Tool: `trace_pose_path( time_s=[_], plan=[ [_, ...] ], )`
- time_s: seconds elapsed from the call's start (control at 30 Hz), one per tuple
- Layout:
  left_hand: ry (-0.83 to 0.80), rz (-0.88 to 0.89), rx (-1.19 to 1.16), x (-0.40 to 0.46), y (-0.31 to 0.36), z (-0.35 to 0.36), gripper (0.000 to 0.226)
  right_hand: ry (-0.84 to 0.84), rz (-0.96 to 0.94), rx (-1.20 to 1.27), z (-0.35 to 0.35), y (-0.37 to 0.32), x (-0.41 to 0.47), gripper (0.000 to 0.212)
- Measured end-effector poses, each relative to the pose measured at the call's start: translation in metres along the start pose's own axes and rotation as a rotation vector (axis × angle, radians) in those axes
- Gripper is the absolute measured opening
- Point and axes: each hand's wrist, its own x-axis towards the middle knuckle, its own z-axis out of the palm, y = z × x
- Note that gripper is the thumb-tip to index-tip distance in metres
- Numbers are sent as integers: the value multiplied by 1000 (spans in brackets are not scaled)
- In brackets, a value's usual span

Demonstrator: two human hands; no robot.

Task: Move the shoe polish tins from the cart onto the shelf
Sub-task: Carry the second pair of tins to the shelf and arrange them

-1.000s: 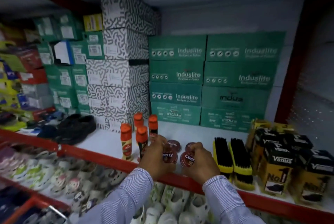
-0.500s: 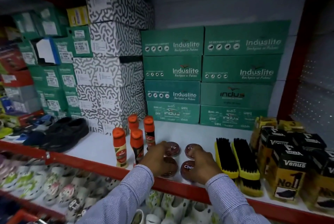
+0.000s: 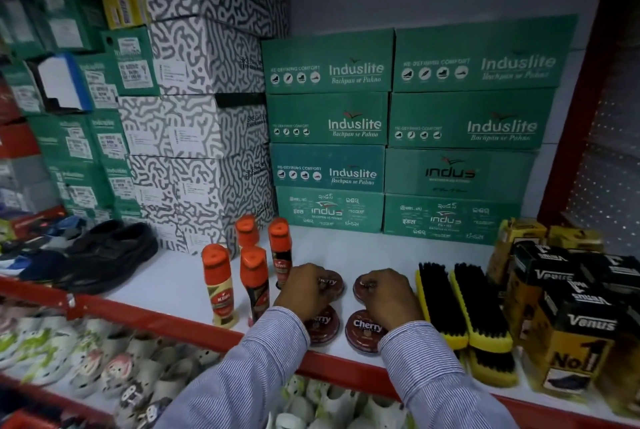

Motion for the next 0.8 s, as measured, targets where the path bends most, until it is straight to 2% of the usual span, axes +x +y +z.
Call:
trace_pose_path(
  time_s=[0.2,0.5,0.67,0.8],
  plan=[
    [-3,5,-36,3,-5,2,21,15,-39,23,-2,0,-2,14],
    [-24,-7,-52,-2,-6,-1,25,16,-41,41,-5,0,-8,15],
    [38,29,-26,-21,-2,-12,33,77,-73,41,-22,-1,-28,23],
    [75,11,0,-47,-3,-19,37,-23,-61,0,-26,-4,-55,27]
  ],
)
